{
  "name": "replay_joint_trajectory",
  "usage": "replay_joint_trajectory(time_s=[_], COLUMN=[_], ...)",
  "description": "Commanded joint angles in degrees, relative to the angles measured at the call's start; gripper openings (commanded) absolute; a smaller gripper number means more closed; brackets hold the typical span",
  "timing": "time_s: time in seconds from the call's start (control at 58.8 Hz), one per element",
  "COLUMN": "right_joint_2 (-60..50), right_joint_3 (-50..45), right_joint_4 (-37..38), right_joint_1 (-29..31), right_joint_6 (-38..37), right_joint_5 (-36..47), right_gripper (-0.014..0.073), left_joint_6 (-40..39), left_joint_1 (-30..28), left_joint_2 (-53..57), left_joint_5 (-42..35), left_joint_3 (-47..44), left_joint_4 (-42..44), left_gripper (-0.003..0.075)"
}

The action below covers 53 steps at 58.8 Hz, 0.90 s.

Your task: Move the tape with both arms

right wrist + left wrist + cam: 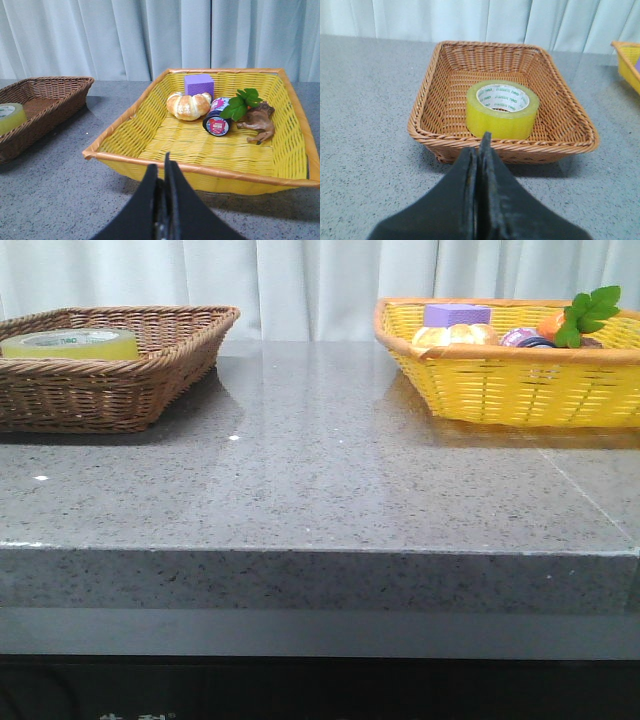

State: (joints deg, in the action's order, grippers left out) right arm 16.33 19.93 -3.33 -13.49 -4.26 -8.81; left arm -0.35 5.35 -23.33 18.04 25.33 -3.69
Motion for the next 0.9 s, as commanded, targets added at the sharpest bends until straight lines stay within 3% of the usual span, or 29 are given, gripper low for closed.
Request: replay_joint_trajectory(time_s=[0.0,0.612,0.884], right_joint_2=[0.35,0.35,0.35], right_joint_3=[1.39,1.39,1.39], right_joint_4=[0.39,0.39,0.39], right_joint_1=[0.43,0.43,0.43], right_joint_6=[0.26,0.26,0.26], right_joint_5=[5.22,5.22,5.22], right_gripper=[-0.009,-0.009,-0.009], left_joint_6=[-0.2,-0.2,-0.2], left_joint_1=[-0.03,-0.03,-0.03], left_joint_2=[3.69,7.15,18.28], left_joint_5=[-4.24,-4.82,-4.82], left_joint_3=[-0.31,-2.83,-12.05], left_joint_4=[-0.37,-0.37,-0.37], left_gripper=[-0.002,-0.002,-0.002])
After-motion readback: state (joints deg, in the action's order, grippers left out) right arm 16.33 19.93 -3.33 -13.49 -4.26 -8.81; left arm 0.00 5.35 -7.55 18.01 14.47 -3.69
